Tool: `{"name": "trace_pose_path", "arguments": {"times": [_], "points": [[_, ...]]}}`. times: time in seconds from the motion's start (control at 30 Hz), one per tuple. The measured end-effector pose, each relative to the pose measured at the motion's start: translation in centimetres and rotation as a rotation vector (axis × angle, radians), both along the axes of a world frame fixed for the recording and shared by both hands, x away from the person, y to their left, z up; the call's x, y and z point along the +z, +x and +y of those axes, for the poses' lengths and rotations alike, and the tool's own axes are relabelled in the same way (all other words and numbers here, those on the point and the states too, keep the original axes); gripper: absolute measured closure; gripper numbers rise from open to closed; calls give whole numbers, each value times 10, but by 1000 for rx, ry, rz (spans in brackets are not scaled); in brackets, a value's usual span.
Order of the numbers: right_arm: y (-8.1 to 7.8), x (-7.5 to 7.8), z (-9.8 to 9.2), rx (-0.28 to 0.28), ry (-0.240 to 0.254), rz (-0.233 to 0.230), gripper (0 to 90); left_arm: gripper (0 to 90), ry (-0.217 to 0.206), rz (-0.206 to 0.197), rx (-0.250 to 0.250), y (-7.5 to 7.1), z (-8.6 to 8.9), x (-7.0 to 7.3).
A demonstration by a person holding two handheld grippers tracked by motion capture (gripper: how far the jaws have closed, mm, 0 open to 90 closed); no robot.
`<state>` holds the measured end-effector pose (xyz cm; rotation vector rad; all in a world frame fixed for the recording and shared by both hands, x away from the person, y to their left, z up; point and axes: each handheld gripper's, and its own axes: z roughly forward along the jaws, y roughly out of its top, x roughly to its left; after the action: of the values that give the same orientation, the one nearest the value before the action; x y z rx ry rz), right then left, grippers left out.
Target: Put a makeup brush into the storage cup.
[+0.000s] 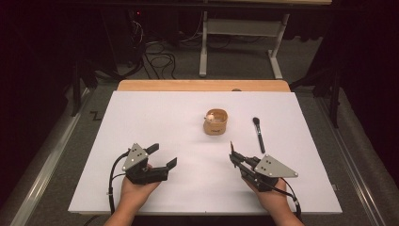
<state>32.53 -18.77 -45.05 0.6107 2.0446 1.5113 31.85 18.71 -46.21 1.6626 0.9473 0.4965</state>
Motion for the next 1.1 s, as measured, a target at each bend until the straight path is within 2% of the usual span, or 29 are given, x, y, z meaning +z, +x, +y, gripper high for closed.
{"name": "trace_pose_path", "arguments": {"times": [0.43,0.47,0.5,0.77,1.1], "points": [[3,3,-12,-31,14,-9,847,57,7,7,77,-3,29,-10],[2,3,-13,-38,22,2,847,47,12,6,84,-4,30,-12],[3,4,-15,-38,22,-9,847,40,13,6,88,-4,31,-13],[5,7,-23,-65,49,0,848,2,13,7,86,-5,32,-19],[15,8,-29,-88,71,15,847,2,0,-15,93,-8,35,-19]]}}
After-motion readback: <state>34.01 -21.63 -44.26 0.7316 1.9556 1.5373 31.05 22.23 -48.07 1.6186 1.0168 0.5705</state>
